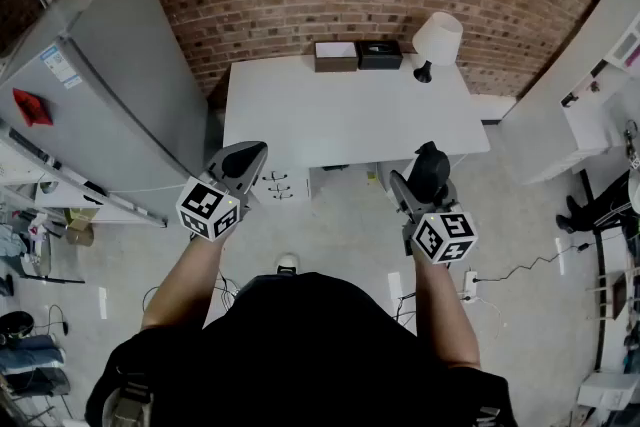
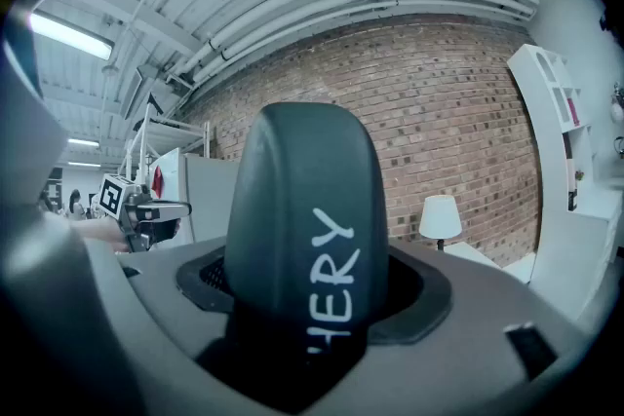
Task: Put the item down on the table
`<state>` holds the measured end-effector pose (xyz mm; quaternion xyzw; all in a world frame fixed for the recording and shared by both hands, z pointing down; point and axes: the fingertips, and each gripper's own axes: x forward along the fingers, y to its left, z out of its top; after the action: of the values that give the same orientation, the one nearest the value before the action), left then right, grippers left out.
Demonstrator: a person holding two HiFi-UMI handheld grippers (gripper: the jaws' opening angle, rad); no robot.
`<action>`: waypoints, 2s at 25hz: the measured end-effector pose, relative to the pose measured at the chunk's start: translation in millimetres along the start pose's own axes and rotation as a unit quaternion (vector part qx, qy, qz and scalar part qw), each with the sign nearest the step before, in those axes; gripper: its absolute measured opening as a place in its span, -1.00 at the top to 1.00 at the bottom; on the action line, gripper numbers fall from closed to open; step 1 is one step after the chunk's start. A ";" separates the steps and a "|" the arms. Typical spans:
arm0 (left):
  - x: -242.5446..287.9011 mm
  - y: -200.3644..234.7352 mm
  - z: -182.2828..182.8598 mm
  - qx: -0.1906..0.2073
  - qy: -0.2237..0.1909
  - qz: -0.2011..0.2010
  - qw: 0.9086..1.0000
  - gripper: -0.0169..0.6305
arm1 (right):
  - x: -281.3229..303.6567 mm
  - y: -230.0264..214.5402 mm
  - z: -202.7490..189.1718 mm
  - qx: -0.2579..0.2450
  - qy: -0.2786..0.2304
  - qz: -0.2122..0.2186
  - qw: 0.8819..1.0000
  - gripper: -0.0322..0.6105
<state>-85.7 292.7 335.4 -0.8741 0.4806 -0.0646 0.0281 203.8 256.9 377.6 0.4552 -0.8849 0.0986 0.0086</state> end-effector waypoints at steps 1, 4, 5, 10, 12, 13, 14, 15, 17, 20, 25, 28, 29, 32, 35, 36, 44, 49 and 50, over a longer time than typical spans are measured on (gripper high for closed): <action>0.7 0.8 0.1 -0.001 -0.001 0.000 1.000 0.91 | 1.7 0.6 0.5 0.000 0.000 0.001 1.000 -0.22; 1.7 4.7 -1.4 -0.003 0.001 0.003 1.000 0.91 | 7.4 3.4 0.3 0.002 0.003 0.004 1.000 -0.22; 2.1 6.9 -2.7 -0.004 0.002 0.004 1.000 0.91 | 9.5 4.2 -0.2 0.002 0.004 0.004 1.000 -0.22; 14.3 22.8 -13.2 -0.013 0.008 -0.001 1.000 0.91 | 26.8 -1.0 -1.0 0.013 0.002 -0.003 1.000 -0.23; 22.4 29.5 -18.2 -0.016 0.009 -0.007 1.000 0.91 | 34.9 -4.4 -2.1 0.018 0.004 -0.009 1.000 -0.23; 27.0 33.2 -20.1 -0.018 0.010 -0.009 1.000 0.91 | 39.2 -6.1 -2.9 0.019 0.006 -0.012 1.000 -0.23; 32.0 37.4 -21.6 -0.020 0.009 -0.012 1.000 0.91 | 44.0 -7.7 -3.7 0.020 0.008 -0.015 1.000 -0.23; 37.3 42.1 -22.7 -0.021 0.009 -0.015 1.000 0.91 | 49.6 -9.2 -4.5 0.020 0.011 -0.017 1.000 -0.23; 48.1 52.7 -24.8 -0.022 0.008 -0.020 1.000 0.91 | 62.0 -11.9 -6.1 0.018 0.017 -0.021 0.999 -0.23; 62.5 71.1 -30.8 -0.025 0.012 -0.032 0.999 0.91 | 81.0 -15.2 -9.1 0.021 0.024 -0.031 0.999 -0.23; 89.5 103.4 -39.8 -0.029 0.022 -0.050 0.998 0.91 | 114.2 -25.4 -10.1 0.031 0.032 -0.048 0.998 -0.23; 109.3 120.8 -42.1 -0.030 0.024 -0.062 0.997 0.91 | 131.3 -34.0 -7.3 0.033 0.034 -0.061 0.997 -0.23; 115.9 125.7 -42.6 -0.029 0.025 -0.068 0.997 0.91 | 136.5 -36.8 -6.0 0.033 0.034 -0.065 0.997 -0.23; 133.9 139.2 -43.3 -0.024 0.028 -0.084 0.996 0.91 | 152.6 -43.2 -2.7 0.033 0.031 -0.075 0.996 -0.23; 147.2 151.7 -42.9 -0.024 0.029 -0.097 0.995 0.91 | 166.0 -44.9 -1.0 0.039 0.036 -0.085 0.995 -0.23; 151.8 156.8 -41.6 -0.025 0.028 -0.102 0.994 0.91 | 172.3 -44.7 1.0 0.041 0.036 -0.086 0.995 -0.23; 179.3 182.9 -55.7 -0.026 0.039 -0.135 0.990 0.91 | 212.8 -46.9 4.1 0.032 0.034 -0.106 0.993 -0.23; 186.9 208.5 -62.3 -0.031 0.039 -0.137 0.989 0.91 | 232.5 -45.6 -1.9 0.033 0.043 -0.117 0.992 -0.24; 187.2 212.8 -63.6 -0.032 0.039 -0.137 0.989 0.91 | 235.9 -45.1 -3.6 0.033 0.044 -0.119 0.991 -0.24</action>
<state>-173.4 21.5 390.8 -0.9288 0.3592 -0.0865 -0.0279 101.9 42.4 413.5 0.5525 -0.8193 0.1463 0.0444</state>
